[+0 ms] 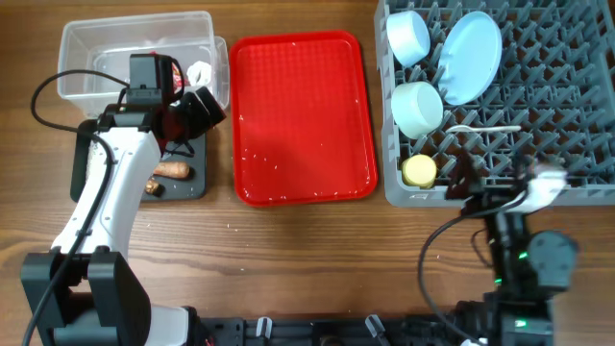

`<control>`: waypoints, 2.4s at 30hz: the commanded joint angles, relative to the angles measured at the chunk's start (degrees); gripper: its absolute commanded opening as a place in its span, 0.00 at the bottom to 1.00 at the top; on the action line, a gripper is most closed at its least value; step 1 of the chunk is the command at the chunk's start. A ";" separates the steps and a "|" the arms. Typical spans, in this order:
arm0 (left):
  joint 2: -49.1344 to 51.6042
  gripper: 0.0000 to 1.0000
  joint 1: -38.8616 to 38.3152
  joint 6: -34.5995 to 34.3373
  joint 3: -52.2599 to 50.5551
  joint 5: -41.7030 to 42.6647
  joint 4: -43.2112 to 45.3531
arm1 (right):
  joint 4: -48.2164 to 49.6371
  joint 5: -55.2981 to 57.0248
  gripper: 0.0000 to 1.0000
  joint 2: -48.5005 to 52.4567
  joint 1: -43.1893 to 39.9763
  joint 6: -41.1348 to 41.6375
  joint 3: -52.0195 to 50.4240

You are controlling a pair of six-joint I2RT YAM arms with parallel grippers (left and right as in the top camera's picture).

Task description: Sort waste into correct bins and load items into the dishwasher rack

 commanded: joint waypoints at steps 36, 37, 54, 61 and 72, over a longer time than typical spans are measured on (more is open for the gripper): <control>-0.74 1.00 0.33 0.15 0.59 -0.59 -0.11 | 0.94 6.29 1.00 -17.09 3.23 9.29 -14.62; -0.96 1.00 0.33 0.57 0.59 -0.61 -0.55 | 0.94 6.29 1.00 -17.09 3.23 9.29 -14.62; -34.95 1.00 -3.56 20.28 -24.17 5.27 32.74 | 0.94 6.29 1.00 -17.09 3.23 9.29 -14.62; -58.95 1.00 -3.45 23.15 -45.81 6.08 41.11 | 0.94 6.29 1.00 -17.09 3.23 9.29 -14.62; -82.97 1.00 -3.43 23.08 -64.00 6.84 44.17 | 0.94 6.29 1.00 -17.09 3.23 9.29 -14.62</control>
